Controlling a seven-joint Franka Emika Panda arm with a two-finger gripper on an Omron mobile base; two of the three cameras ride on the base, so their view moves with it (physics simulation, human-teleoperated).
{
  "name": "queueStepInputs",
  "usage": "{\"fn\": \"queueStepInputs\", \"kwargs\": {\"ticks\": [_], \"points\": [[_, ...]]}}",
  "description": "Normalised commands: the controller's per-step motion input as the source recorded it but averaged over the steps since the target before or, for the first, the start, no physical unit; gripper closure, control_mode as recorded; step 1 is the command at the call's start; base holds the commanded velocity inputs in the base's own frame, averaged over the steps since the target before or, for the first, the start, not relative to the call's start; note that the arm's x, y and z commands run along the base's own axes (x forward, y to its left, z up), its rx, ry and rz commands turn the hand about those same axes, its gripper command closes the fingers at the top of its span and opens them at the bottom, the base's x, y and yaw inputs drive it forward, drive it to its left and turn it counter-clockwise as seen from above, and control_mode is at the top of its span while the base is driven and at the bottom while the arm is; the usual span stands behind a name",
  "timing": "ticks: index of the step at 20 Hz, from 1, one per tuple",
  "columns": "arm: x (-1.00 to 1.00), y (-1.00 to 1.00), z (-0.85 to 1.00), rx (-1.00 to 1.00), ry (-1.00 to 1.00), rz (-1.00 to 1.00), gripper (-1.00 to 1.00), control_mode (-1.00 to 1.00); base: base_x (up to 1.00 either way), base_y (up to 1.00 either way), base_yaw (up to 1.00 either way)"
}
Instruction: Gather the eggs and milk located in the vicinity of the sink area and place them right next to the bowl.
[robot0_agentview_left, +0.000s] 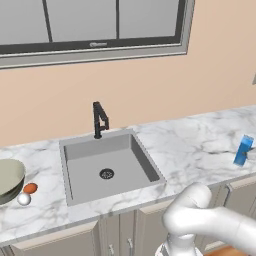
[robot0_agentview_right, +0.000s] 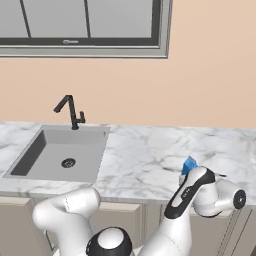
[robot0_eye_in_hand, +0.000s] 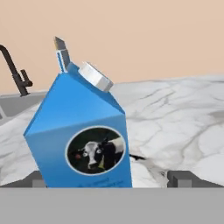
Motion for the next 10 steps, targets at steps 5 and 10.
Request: {"fn": "queueStepInputs", "kwargs": {"ticks": [5, 10], "points": [[0.06, 0.05, -0.11, 0.00, 0.00, 0.00, -1.00, -1.00, 0.00, 0.00, 0.00], [0.01, 0.31, -0.09, 0.00, 0.00, 0.00, -1.00, -1.00, 0.00, 0.00, 0.00]]}}
